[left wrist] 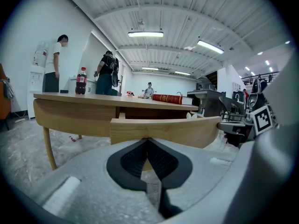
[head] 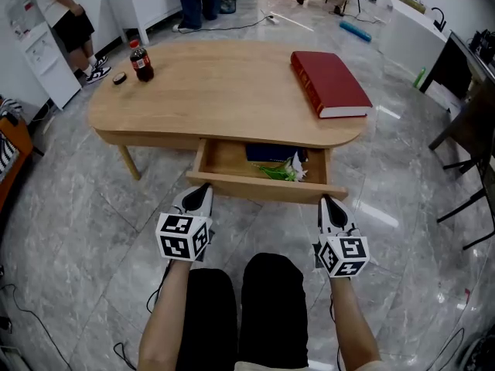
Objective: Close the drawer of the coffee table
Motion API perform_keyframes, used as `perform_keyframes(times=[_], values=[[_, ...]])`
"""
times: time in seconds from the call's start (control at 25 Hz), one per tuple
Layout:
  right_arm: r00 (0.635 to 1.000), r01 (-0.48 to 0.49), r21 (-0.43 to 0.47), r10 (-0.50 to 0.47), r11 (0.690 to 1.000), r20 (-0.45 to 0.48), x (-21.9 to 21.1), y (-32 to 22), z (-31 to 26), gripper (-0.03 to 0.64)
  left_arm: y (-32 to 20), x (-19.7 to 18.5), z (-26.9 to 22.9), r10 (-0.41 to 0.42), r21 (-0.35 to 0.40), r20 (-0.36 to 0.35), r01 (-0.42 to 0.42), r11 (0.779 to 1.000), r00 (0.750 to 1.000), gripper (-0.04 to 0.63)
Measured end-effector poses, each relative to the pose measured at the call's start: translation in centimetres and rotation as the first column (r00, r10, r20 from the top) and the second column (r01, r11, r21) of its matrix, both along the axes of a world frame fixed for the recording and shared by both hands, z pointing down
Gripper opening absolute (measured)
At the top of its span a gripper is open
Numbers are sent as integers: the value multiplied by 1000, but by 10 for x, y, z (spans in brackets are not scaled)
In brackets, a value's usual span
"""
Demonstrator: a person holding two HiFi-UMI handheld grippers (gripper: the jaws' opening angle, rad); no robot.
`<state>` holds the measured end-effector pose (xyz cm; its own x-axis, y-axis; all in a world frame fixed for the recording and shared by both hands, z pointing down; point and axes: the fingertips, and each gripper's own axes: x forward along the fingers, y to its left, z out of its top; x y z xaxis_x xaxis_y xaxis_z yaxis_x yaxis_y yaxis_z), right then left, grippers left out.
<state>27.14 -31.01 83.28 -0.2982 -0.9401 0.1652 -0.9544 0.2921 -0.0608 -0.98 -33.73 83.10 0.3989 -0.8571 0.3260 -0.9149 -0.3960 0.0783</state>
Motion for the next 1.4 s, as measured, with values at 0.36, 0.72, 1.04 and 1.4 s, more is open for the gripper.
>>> perform_keyframes(times=[0.36,0.72,1.04,1.4], values=[[998,36,-1,-36,999,42,4,-13,-6,15,-8,4,-2,59,-26,37,-58,998,998,9],[998,57,-14,-56,998,35,2,-12,-3,15,-11,4,-1,75,-20,2,-75,997,997,9],[999,43,21,-44,999,32,-2,-17,-3,15,-13,2,-3,84,11,-4,-84,996,996,9],[994,3,97,-13,995,106,-1,-29,-5,15,-28,2,-4,93,45,-50,-91,995,994,9]])
